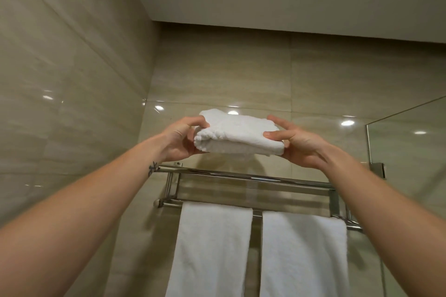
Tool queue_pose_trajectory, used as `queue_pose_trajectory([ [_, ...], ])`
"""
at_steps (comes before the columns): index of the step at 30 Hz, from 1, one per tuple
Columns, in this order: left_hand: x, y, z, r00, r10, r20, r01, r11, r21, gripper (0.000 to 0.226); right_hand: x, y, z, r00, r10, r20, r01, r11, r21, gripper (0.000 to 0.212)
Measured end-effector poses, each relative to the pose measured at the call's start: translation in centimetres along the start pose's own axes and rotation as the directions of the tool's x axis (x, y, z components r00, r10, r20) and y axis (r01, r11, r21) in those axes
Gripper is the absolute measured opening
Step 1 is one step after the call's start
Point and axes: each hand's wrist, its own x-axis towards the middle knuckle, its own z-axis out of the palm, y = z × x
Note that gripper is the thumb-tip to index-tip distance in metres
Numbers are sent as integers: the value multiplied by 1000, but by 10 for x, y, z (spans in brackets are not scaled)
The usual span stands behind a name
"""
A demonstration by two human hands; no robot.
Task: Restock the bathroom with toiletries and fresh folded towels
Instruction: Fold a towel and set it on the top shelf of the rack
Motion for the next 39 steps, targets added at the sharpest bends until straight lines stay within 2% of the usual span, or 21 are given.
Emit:
queue_pose_trajectory([
  [4,19,-12,-19,999,-29,-40,29,1000,8,17,21,18,3,1000,17,-1,-17,1000,-14,70],
  [10,37,-23,-36,996,-78,-54,80,996,45,30,42,39,5,998,55,-26,-55,998,-6,72],
  [14,43,-27,-41,992,-116,-42,119,989,85,27,46,49,6,997,66,-49,-66,998,10,72],
  [18,46,-32,-42,989,-142,-40,147,977,153,30,47,57,5,993,100,-61,-101,995,-17,69],
  [23,43,-29,-39,990,-121,-73,136,955,263,17,48,60,3,991,114,-67,-117,992,-49,69],
  [28,39,-25,-40,987,-112,-113,150,892,426,22,45,58,9,987,146,-73,-158,970,-187,65],
  [30,39,-26,-40,981,-110,-159,175,856,486,27,42,57,13,988,139,-73,-153,956,-251,45],
  [32,36,-27,-40,979,-108,-173,187,819,543,31,39,56,16,988,136,-70,-151,941,-302,8],
  [33,35,-28,-40,979,-109,-172,189,799,571,36,37,55,17,990,126,-69,-142,937,-320,5],
  [36,28,-26,-37,984,-104,-143,173,743,647,38,33,52,16,986,164,-39,-166,915,-367,3],
  [39,27,-26,-37,986,-94,-136,162,708,687,31,34,51,9,973,230,8,-203,873,-443,34],
])
